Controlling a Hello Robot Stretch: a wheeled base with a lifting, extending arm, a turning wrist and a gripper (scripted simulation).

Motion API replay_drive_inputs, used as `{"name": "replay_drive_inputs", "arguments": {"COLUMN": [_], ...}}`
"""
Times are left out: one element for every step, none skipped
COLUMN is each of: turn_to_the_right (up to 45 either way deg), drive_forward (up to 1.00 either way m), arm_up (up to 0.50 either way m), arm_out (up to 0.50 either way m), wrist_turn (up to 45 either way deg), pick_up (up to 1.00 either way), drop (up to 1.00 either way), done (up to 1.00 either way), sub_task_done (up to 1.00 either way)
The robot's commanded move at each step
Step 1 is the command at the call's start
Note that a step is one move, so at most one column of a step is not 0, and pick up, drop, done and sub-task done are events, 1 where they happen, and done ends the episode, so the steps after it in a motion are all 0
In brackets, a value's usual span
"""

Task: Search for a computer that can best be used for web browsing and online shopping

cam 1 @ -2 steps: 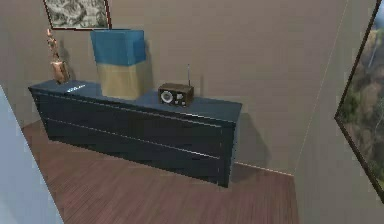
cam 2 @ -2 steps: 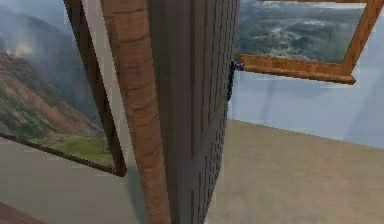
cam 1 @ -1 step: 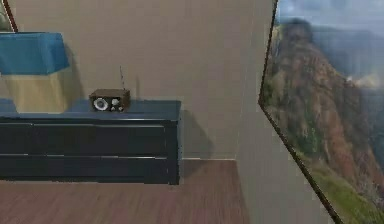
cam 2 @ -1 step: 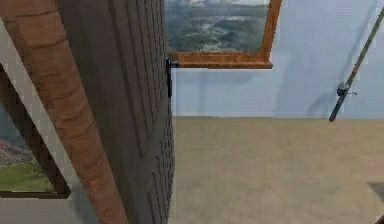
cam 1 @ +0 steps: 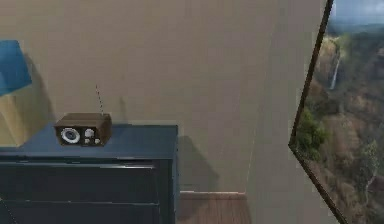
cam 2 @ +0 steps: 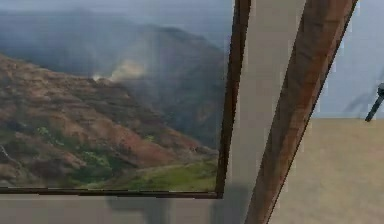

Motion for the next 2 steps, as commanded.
{"name": "replay_drive_inputs", "arguments": {"turn_to_the_right": [6.0,0.0], "drive_forward": [0.00,0.15], "arm_up": [0.00,0.00], "arm_out": [0.00,0.00], "wrist_turn": [0.0,0.0], "pick_up": [0.00,0.00], "drop": [0.00,0.00], "done": [0.00,0.00], "sub_task_done": [0.00,0.00]}}
